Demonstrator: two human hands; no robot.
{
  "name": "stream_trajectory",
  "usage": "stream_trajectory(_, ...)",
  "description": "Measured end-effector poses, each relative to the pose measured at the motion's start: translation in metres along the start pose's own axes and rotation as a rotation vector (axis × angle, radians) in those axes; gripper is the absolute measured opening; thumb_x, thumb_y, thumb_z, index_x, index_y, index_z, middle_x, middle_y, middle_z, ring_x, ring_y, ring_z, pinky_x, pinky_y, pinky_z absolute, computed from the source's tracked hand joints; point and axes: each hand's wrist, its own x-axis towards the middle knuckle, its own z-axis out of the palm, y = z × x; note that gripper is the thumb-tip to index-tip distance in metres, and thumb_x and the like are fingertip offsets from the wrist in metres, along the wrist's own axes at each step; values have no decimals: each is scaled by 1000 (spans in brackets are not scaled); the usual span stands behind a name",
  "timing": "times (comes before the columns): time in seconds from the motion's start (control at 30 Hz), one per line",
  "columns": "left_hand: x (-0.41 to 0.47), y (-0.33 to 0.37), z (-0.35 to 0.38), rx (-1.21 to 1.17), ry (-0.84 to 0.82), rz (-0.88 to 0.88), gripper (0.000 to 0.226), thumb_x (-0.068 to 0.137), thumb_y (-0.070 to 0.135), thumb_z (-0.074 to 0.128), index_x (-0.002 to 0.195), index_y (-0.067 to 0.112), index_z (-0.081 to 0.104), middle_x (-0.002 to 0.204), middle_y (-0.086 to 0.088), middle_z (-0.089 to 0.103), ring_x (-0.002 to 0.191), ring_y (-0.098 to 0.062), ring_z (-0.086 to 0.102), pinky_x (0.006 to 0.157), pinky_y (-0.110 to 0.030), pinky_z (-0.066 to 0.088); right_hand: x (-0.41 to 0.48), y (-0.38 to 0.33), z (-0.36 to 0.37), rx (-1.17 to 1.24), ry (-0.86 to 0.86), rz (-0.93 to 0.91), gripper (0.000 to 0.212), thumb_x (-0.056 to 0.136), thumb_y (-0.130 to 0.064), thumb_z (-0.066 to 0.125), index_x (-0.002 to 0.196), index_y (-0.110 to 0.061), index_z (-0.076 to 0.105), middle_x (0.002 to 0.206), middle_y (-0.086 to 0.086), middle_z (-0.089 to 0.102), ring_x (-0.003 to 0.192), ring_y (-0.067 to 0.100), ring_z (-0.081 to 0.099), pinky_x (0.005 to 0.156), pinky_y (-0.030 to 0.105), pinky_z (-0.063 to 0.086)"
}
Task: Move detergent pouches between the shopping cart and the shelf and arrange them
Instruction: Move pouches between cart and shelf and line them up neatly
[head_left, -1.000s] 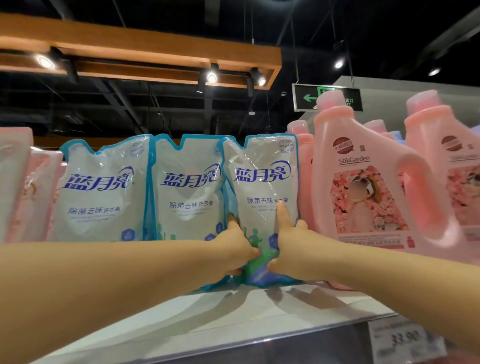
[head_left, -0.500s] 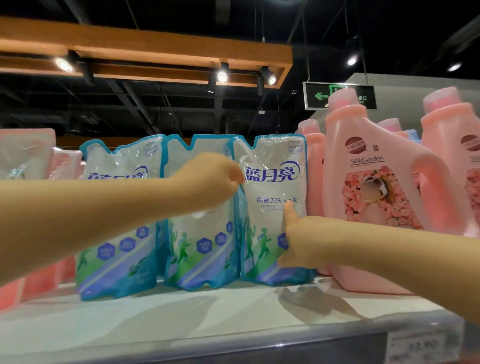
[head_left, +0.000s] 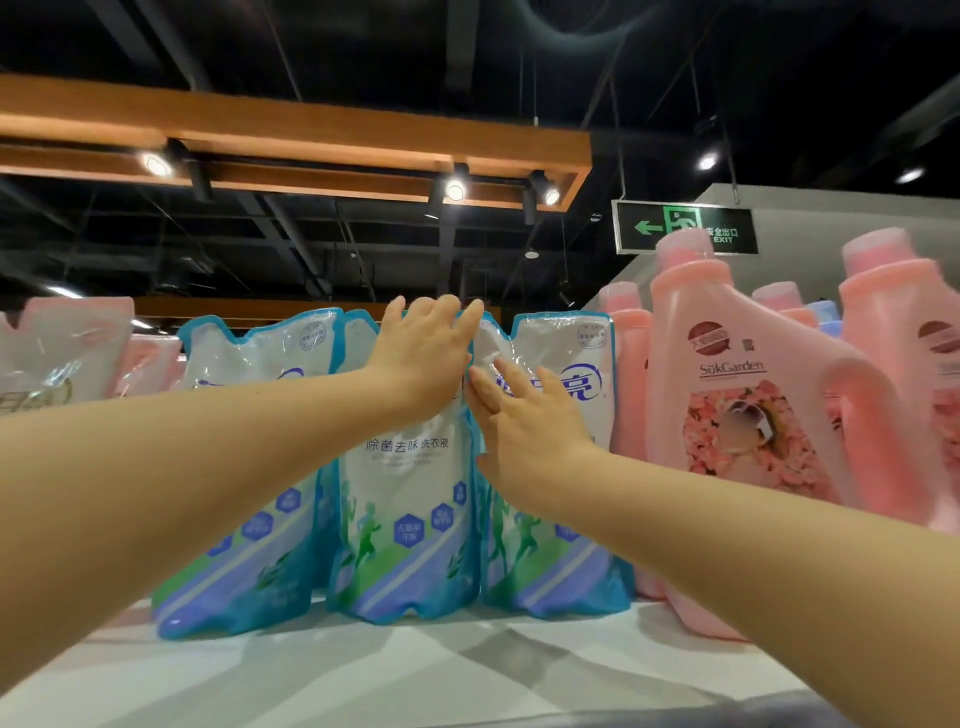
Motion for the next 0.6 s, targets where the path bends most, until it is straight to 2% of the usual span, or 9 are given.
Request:
stream_trajectory(0.1, 6, -3, 6, 16, 17, -73, 56, 99, 34, 36, 148, 20, 14, 130, -9, 40, 114, -25, 39, 97, -38, 32, 1, -2, -1, 1, 3, 17, 69, 98, -32, 32, 149, -8, -7, 158, 5, -8, 146, 26, -7, 113, 48, 11)
stream_trajectory(0.23, 9, -14, 8, 8, -2, -120, 52, 99, 38, 32, 146, 21, 18, 114, -9, 44, 103, -24, 41, 88, -36, 34, 1, -7, -1, -9, -44, 54, 73, 96, -31, 37, 149, -8, -6, 158, 7, -10, 145, 28, -5, 112, 50, 15)
stream_trajectory(0.37, 13, -20, 5, -94, 57, -145, 27, 98, 28, 36, 122, 18, 42, 91, -6, 42, 86, -22, 37, 80, -36, 31, 4, -10, 4, 17, -76, 90, 77, 95, -34, 39, 149, -7, -10, 157, 6, -14, 144, 27, 2, 109, 48, 22)
stream_trajectory(0.5, 20, -18, 4, -198, 60, -198, 15, 97, 24, 39, 109, 18, 45, 90, -4, 45, 84, -21, 38, 79, -36, 27, 6, -10, 15, 136, -104, 104, 73, 98, -28, 32, 147, -9, -18, 156, 3, -22, 146, 26, -5, 111, 43, 22)
stream_trajectory(0.6, 26, -17, 4, -268, 52, -241, 10, 97, 23, 41, 102, 16, 46, 92, -4, 48, 86, -21, 41, 83, -38, 32, 4, -9, 26, 209, -103, 105, 72, 99, -28, 29, 145, -10, -23, 154, 3, -27, 145, 26, -12, 117, 45, 9)
